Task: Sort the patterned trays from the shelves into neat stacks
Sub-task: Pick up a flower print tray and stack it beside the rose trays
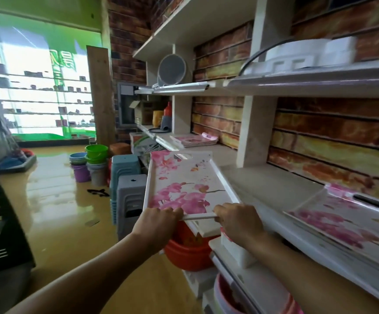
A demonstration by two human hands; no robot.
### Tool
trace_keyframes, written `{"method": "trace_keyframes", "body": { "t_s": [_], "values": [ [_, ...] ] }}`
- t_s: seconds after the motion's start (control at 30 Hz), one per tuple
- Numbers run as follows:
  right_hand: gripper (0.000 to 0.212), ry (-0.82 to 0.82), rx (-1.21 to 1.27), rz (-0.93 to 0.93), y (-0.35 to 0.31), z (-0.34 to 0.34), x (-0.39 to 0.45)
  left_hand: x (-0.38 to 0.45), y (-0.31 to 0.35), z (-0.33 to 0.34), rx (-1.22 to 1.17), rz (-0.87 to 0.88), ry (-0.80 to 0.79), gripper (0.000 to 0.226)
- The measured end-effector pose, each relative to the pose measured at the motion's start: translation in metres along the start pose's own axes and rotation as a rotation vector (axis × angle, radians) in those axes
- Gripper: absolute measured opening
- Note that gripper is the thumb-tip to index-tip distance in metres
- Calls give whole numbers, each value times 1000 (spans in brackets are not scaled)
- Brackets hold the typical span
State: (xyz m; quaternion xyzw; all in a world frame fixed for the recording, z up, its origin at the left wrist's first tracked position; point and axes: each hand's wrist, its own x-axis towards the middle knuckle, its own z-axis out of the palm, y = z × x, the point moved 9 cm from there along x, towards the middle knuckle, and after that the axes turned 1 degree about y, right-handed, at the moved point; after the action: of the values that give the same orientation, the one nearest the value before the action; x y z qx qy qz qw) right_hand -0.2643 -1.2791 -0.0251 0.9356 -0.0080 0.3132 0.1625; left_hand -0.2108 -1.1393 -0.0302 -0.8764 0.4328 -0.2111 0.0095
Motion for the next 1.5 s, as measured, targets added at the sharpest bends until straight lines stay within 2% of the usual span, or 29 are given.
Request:
{"method": "trace_keyframes", "body": {
  "t_s": [0.43,0.7,0.9,1.27,1.5],
  "values": [
    [17,55,198,-134,-91,80,106,-6,-135,56,74,-209,-69,35],
    [22,55,278,-153,-91,148,190,55,-190,74,179,-253,-62,31],
    [23,126,298,-182,-74,170,246,103,-227,87,200,-307,-52,30],
    [24,117,277,-178,-81,228,321,159,-298,125,226,-281,-58,30],
    [27,88,189,-114,-101,266,385,198,-373,157,212,-211,-20,32]
  ]
}}
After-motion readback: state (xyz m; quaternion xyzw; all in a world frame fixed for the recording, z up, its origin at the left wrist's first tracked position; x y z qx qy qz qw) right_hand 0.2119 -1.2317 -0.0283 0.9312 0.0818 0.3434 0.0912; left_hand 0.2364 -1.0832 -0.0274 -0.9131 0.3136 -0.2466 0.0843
